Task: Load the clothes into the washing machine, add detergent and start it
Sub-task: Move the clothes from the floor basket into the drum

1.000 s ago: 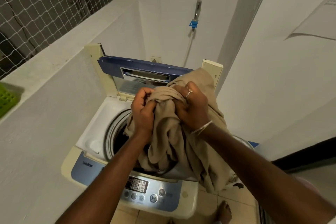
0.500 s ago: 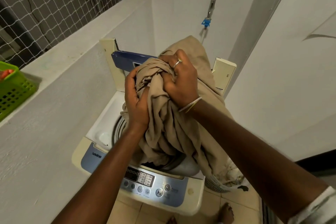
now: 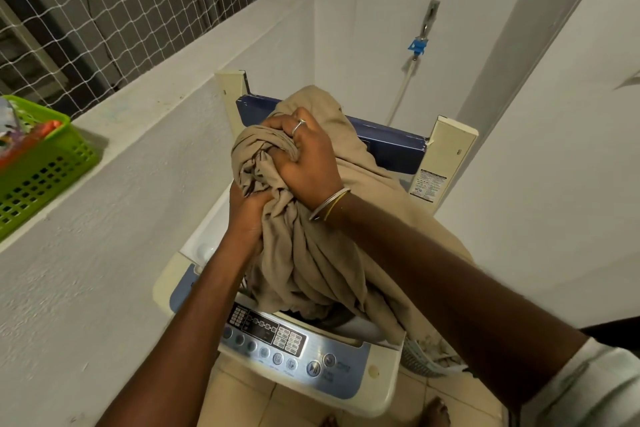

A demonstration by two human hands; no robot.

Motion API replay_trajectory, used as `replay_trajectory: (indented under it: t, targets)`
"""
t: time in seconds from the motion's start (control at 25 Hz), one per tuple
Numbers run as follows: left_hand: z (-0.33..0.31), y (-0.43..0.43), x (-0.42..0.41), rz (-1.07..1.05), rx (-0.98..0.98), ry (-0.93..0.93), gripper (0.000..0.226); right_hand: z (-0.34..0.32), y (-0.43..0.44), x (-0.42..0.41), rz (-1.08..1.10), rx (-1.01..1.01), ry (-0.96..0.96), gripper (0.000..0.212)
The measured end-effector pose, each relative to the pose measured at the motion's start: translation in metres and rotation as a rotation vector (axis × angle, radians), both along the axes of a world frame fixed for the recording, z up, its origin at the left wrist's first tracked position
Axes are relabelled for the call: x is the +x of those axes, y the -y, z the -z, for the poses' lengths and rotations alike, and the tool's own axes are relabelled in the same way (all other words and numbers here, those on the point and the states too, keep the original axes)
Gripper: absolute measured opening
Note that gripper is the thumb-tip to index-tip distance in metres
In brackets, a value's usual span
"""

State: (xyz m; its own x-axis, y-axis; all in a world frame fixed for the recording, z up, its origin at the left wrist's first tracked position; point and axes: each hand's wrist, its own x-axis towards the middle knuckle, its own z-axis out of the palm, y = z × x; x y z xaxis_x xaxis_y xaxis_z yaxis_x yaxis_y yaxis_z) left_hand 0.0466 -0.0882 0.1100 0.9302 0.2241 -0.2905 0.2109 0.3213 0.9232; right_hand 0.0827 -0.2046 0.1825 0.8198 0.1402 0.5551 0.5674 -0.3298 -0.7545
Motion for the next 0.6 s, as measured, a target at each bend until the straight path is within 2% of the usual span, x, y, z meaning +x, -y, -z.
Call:
replay_trajectory:
  t: [0.08,0.16,0.24,0.32,0.4,0.52,0.6]
  targets:
    - [0.004,0.003,0.002,-0.107,0.045,-0.016,0.061,0.011,0.005,-0.002,-0.021,-0.058,-0.028,0.034]
    - [0.012,0.005,0.003,-0.207,0.195,-0.002,0.044,0.03,0.016,-0.007,0.014,-0.23,-0.064,0.048]
    - [0.021,0.003,-0.001,-0.27,0.2,0.036,0.039,0.056,0.037,-0.018,0.071,-0.419,-0.093,0.066]
    - [0.036,-0.001,-0.003,-0.293,0.196,0.058,0.042,0.092,0.063,-0.033,0.093,-0.56,-0.206,0.086]
    - [0.06,-0.004,0.002,-0.259,0.302,0.027,0.055,0.131,0.084,-0.047,0.118,-0.708,-0.391,0.101]
    - [0.105,0.002,0.006,0.058,0.63,-0.195,0.113,0.186,0.102,-0.057,0.12,-1.074,-0.553,0.106]
    - [0.139,0.001,0.01,0.277,0.799,-0.355,0.12,0.209,0.107,-0.06,0.059,-1.285,-0.605,0.1]
